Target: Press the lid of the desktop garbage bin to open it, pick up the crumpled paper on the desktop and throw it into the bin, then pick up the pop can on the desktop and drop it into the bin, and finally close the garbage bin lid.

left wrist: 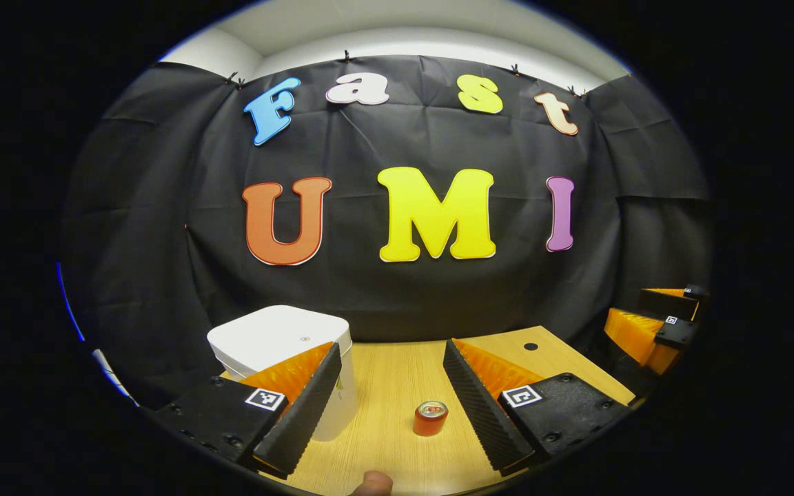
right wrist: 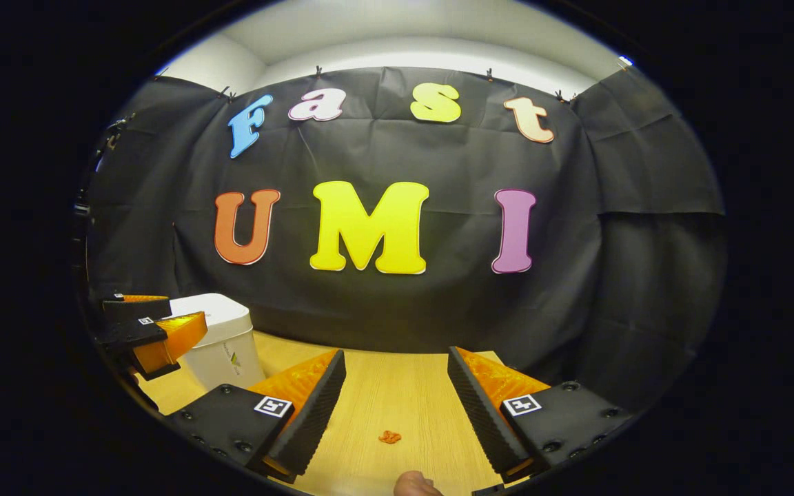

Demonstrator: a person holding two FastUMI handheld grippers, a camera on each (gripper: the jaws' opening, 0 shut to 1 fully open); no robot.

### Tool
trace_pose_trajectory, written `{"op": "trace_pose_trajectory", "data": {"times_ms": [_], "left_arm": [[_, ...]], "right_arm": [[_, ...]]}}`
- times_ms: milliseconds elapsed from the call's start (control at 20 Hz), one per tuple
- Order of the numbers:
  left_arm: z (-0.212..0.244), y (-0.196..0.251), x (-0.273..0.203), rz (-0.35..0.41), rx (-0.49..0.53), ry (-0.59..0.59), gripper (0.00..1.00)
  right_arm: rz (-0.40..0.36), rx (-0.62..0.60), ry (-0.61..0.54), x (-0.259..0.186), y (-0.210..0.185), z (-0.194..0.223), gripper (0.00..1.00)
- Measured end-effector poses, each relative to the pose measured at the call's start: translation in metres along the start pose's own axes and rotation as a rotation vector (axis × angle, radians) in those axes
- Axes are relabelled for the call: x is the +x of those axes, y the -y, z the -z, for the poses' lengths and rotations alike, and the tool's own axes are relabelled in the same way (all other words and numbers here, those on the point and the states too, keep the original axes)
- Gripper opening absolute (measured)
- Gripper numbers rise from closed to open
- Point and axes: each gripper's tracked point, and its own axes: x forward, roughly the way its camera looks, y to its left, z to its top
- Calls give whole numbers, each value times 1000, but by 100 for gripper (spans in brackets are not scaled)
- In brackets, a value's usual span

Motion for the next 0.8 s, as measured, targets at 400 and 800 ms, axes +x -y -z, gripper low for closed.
{"op": "trace_pose_trajectory", "data": {"times_ms": [400,800], "left_arm": [[7,-1,4,-13,-13,-12,98],[10,-6,9,-24,-22,-13,98]], "right_arm": [[2,2,-2,5,6,2,95],[-11,-20,-15,10,1,8,94]]}}
